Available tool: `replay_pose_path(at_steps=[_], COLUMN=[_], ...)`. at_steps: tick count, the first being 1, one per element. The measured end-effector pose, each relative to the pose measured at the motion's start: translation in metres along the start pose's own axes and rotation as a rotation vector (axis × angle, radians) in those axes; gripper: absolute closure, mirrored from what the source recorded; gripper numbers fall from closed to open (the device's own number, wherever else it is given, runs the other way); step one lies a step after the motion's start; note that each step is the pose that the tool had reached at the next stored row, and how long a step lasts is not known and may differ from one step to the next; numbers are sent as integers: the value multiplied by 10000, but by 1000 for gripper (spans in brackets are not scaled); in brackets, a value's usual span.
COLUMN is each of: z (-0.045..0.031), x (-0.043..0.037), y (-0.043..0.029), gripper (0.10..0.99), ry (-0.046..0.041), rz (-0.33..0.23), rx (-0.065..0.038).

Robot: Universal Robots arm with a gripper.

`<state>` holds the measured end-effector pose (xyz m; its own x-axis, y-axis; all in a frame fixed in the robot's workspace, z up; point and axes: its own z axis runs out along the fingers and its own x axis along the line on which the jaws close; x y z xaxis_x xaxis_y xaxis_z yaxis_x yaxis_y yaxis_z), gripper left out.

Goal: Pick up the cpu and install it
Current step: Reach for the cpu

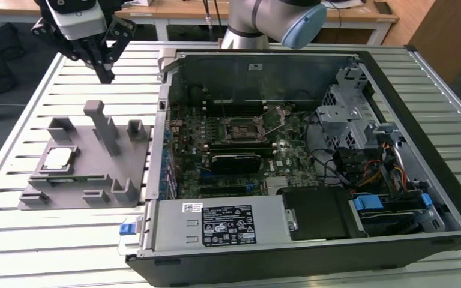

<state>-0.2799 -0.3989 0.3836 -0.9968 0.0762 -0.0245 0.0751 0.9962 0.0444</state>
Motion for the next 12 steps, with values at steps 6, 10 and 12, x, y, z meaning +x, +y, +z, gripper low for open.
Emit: replay_pose_path(at_steps=[6,10,12], z=[14,17,18], x=[140,173,191], y=[-11,-14,-15], gripper=[980,980,980], ry=[1,1,1], rz=[0,0,0], rx=[0,1,1])
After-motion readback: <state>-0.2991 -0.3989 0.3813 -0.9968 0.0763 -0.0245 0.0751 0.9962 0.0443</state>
